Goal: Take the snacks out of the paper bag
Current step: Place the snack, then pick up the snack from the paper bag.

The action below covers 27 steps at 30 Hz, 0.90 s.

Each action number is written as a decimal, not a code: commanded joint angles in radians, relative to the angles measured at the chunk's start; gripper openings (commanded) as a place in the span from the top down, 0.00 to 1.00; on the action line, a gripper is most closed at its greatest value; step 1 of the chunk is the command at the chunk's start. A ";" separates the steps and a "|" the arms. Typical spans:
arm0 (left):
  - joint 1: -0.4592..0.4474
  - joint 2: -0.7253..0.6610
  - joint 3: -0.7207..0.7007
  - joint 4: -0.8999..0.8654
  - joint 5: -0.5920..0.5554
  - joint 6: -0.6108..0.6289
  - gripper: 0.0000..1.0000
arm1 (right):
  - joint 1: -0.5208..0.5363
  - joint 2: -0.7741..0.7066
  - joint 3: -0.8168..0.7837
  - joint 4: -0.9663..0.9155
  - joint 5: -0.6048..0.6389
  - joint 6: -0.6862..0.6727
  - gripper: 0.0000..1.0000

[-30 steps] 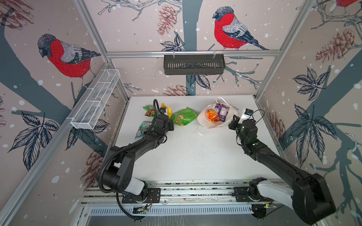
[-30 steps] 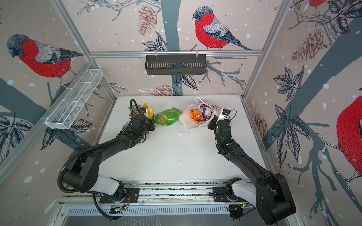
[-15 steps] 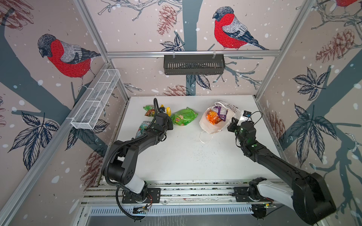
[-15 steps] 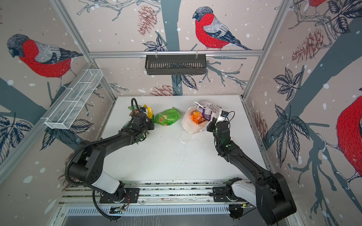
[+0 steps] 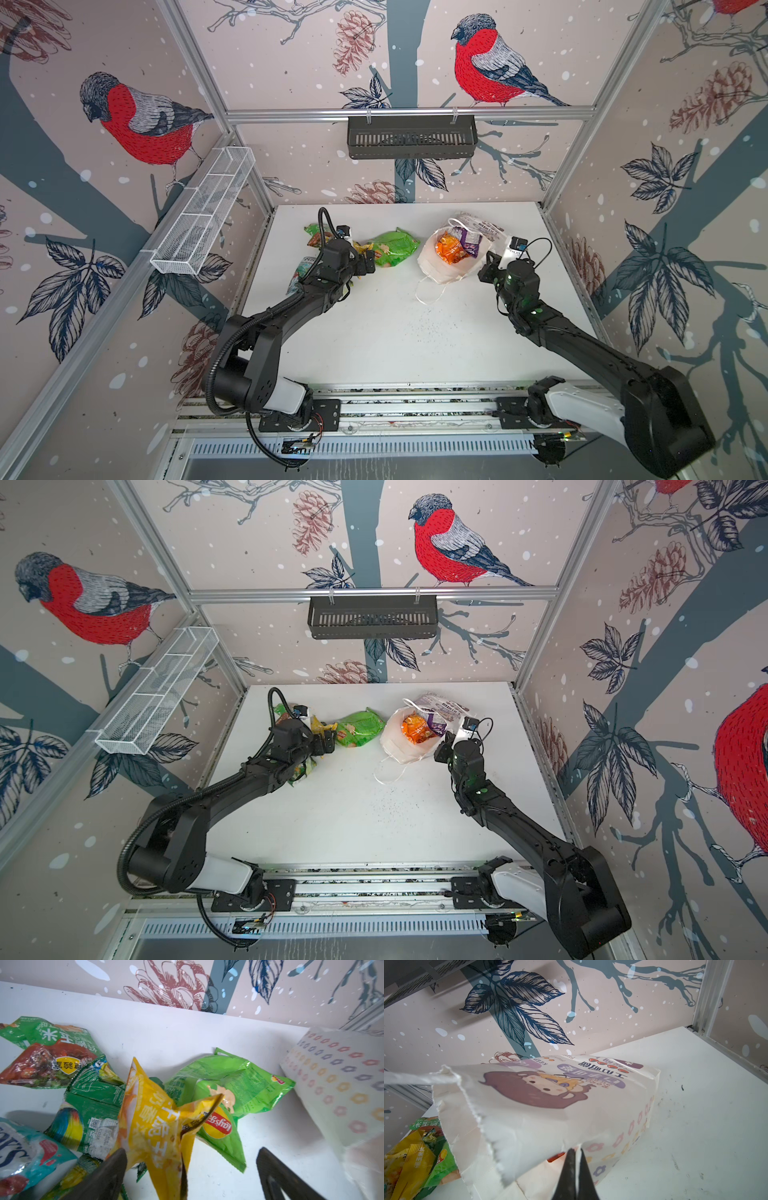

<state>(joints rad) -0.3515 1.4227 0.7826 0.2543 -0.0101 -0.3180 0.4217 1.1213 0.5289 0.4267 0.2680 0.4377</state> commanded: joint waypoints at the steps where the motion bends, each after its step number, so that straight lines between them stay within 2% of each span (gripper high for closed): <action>1: -0.024 -0.051 -0.021 0.075 0.064 -0.023 0.03 | 0.018 0.004 -0.002 0.030 0.025 -0.035 1.00; 7: -0.122 -0.124 -0.002 0.029 0.029 -0.012 0.04 | 0.054 0.006 -0.031 0.065 0.013 -0.068 1.00; 13: -0.212 -0.181 -0.050 0.040 0.017 -0.021 0.05 | 0.106 -0.025 -0.094 0.135 0.022 -0.118 1.00; 24: -0.420 -0.048 -0.067 0.104 0.026 -0.031 0.07 | 0.134 -0.049 -0.136 0.146 0.036 -0.131 1.00; 27: -0.486 -0.029 -0.078 0.145 -0.037 -0.009 0.07 | 0.134 -0.040 -0.130 0.138 0.027 -0.119 1.00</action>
<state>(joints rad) -0.8009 1.3838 0.7132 0.3099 0.0063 -0.3401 0.5545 1.0767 0.3931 0.5346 0.2916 0.3153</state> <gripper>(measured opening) 0.925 0.048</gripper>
